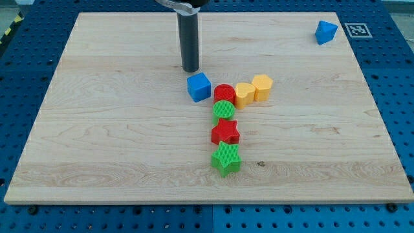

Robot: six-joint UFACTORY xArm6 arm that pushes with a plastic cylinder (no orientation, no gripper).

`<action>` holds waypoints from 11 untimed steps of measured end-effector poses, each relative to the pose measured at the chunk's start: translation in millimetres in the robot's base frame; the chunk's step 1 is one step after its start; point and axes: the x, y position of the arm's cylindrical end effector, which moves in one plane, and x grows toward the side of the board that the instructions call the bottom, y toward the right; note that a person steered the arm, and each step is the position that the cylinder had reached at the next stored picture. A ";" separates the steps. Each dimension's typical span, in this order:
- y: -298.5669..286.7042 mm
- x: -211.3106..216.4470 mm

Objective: Point your arm to the center right

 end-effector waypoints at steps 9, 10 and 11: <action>20.3 0.0; 23.8 0.0; 28.2 0.0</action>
